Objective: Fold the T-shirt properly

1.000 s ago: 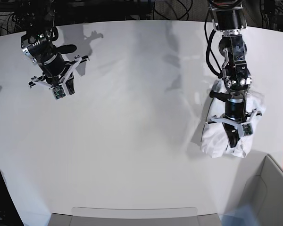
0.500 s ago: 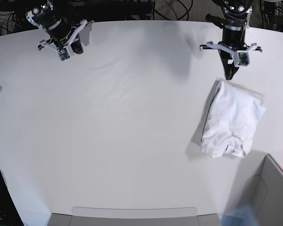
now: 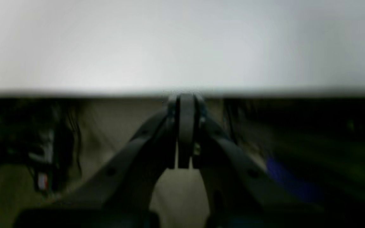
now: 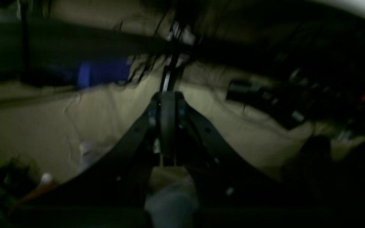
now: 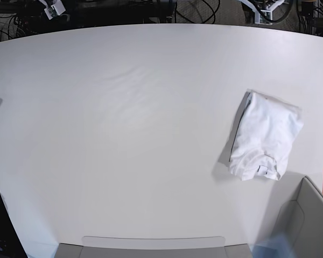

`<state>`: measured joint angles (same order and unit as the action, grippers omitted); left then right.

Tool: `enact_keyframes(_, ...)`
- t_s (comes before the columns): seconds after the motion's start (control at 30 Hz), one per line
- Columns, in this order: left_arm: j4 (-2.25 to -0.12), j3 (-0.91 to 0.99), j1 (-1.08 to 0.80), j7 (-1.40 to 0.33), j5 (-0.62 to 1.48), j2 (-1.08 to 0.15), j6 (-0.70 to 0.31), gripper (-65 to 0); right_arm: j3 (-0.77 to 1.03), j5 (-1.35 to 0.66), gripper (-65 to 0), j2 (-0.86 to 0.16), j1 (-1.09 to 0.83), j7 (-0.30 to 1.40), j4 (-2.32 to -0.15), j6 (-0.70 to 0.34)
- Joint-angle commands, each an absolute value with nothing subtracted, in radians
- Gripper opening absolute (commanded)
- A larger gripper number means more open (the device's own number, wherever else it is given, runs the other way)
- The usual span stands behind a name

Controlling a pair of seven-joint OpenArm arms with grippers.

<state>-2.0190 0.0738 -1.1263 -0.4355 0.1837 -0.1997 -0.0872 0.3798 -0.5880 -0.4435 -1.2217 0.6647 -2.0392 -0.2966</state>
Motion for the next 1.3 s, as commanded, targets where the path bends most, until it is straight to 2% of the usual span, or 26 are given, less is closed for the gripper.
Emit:
enact_keyframes(0.0,-2.014,0.074,-1.145,-0.452,0.18,-0.205,-0.077,-65.0,0.346,-0.573,-65.0,-0.47,-1.23,0.674,-2.025,-0.306)
enact_keyframes(0.17,-1.808,0.045,-1.061,-0.524,0.182,-0.203,-0.077,-65.0,0.125,-0.383,-65.0,-0.544,-1.135,0.654,-1.814,-0.306)
enact_keyframes(0.4,-1.339,0.045,-0.8,-0.518,0.182,-0.199,-0.076,-65.0,-0.147,-0.288,-65.0,-0.549,-0.84,0.619,-1.451,-0.305)
enact_keyframes(0.6,-0.903,0.045,-0.572,-0.36,0.18,-0.2,-0.076,-65.0,-0.407,-0.288,-65.0,-0.547,-0.579,0.466,-1.035,-0.303)
enact_keyframes(0.73,-0.691,0.045,-0.44,-0.268,0.177,-0.209,-0.076,-65.0,-0.59,-0.288,-65.0,-0.521,-0.423,0.338,-0.751,-0.303)
enact_keyframes(0.83,-0.59,0.045,-0.384,-0.211,0.177,-0.228,-0.076,-65.0,-0.705,-0.288,-65.0,-0.498,-0.344,0.236,-0.591,-0.303)
enact_keyframes(1.07,-0.41,0.044,-0.288,-0.047,0.177,-0.225,-0.076,-65.0,-0.977,-0.288,-65.0,-0.46,-0.239,-0.041,-0.389,-0.303)
enact_keyframes(1.27,-0.403,0.044,-0.283,-0.03,0.177,-0.219,-0.077,-65.0,-1.107,-0.288,-65.0,-0.418,-0.17,-0.076,-0.274,-0.303)
